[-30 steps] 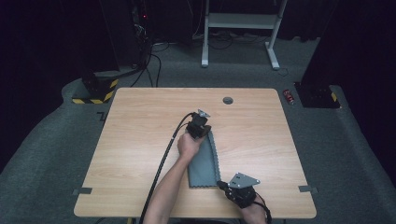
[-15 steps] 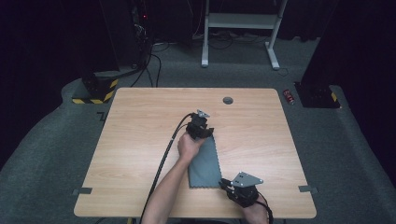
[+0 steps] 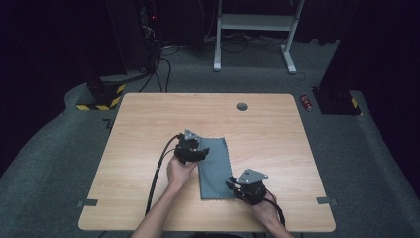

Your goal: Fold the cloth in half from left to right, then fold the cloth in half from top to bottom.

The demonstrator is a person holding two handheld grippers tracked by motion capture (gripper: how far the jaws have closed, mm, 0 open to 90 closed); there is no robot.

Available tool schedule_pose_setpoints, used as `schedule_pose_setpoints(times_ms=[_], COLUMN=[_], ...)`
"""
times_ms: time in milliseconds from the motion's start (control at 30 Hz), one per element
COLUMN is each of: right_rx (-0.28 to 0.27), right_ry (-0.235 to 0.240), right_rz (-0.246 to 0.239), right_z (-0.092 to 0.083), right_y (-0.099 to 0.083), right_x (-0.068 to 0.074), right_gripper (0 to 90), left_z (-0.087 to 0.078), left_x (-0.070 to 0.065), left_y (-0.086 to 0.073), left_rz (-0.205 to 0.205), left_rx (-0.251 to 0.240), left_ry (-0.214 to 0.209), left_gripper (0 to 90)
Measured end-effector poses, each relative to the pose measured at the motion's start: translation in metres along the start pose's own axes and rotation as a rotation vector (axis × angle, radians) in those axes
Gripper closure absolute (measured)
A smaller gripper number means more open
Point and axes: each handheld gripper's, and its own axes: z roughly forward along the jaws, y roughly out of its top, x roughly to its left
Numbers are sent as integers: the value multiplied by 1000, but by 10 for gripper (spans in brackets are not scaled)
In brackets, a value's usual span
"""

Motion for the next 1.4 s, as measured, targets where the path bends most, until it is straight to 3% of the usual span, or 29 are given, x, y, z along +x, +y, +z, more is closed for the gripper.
schedule_pose_setpoints(times_ms=[233, 367, 467, 567, 633, 733, 833, 1000, 1267, 1333, 1400], right_rx=[51, 91, 91, 94, 87, 91, 96, 104, 101, 97, 92], right_ry=[20, 3, 8, 6, 11, 19, 14, 6, -1, 4, 15], right_rz=[4, 17, 40, 42, 42, 53, 44, 37, 39, 40, 35], right_z=[13, 17, 16, 16, 16, 17, 17, 17, 12, 10, 9], right_y=[-3, -8, -11, -11, -12, -12, -10, -9, -7, -7, -6], right_x=[-5, -14, -19, -21, -22, -24, -23, -23, -23, -23, -22], right_gripper=[714, 704, 697, 693, 691, 688, 682, 669, 644, 639, 633], left_z=[-12, -12, -12, -14, -17, -22, -26, -41, -46, -47, -49], left_x=[-15, -23, -24, -24, -25, -25, -27, -41, -58, -60, -62], left_y=[-24, -41, -46, -52, -55, -59, -61, -71, -77, -80, -83], left_rz=[26, 74, 97, 108, 137, 117, 125, 119, 160, 142, 151], left_rx=[1, 41, 55, 45, 35, 31, 34, 6, 26, 31, 33], left_ry=[-1, 32, 55, 73, 90, 101, 105, 35, 10, -10, -3], left_gripper=[459, 454, 453, 450, 446, 445, 444, 441, 433, 431, 430])
